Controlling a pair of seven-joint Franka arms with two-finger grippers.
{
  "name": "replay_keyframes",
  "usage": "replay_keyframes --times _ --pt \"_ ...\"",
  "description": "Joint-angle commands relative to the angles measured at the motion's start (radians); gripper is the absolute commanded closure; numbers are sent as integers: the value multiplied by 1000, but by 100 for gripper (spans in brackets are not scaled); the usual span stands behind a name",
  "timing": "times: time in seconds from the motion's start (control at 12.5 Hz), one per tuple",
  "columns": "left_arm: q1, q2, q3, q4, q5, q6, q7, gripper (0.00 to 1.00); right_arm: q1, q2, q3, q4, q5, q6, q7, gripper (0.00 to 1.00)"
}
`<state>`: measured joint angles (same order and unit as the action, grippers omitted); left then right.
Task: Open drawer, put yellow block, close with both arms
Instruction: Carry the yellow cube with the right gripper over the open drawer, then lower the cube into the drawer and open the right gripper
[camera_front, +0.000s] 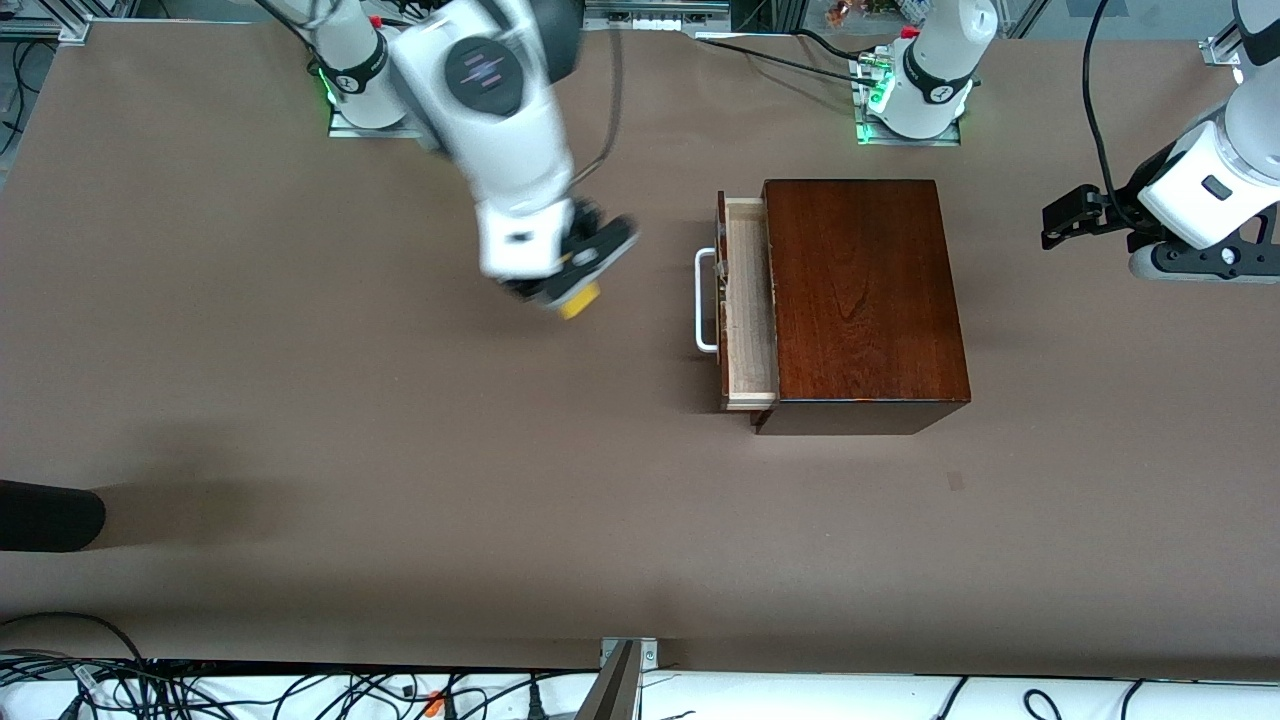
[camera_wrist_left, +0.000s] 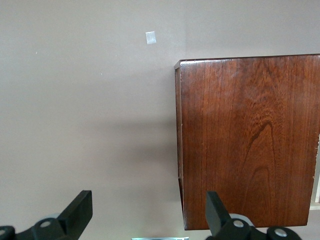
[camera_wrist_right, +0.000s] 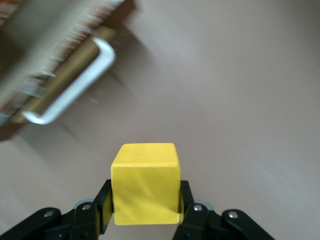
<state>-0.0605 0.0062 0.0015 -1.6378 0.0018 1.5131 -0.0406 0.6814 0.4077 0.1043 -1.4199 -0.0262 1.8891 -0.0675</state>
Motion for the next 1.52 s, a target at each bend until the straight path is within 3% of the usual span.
replay_keyframes --times 0.0,0.32,1.04,1.44 --pt "-9 -2 9 6 -10 -10 1 0 117 137 -8 191 -18 -22 -18 75" --pt "-9 -2 9 6 -10 -10 1 0 259 263 -9 358 -96 -22 -66 75" --pt "-9 -2 9 6 -10 -10 1 0 323 350 -15 407 -224 13 -236 75" --pt "-9 -2 9 6 -10 -10 1 0 328 391 -18 407 -244 82 -270 75"
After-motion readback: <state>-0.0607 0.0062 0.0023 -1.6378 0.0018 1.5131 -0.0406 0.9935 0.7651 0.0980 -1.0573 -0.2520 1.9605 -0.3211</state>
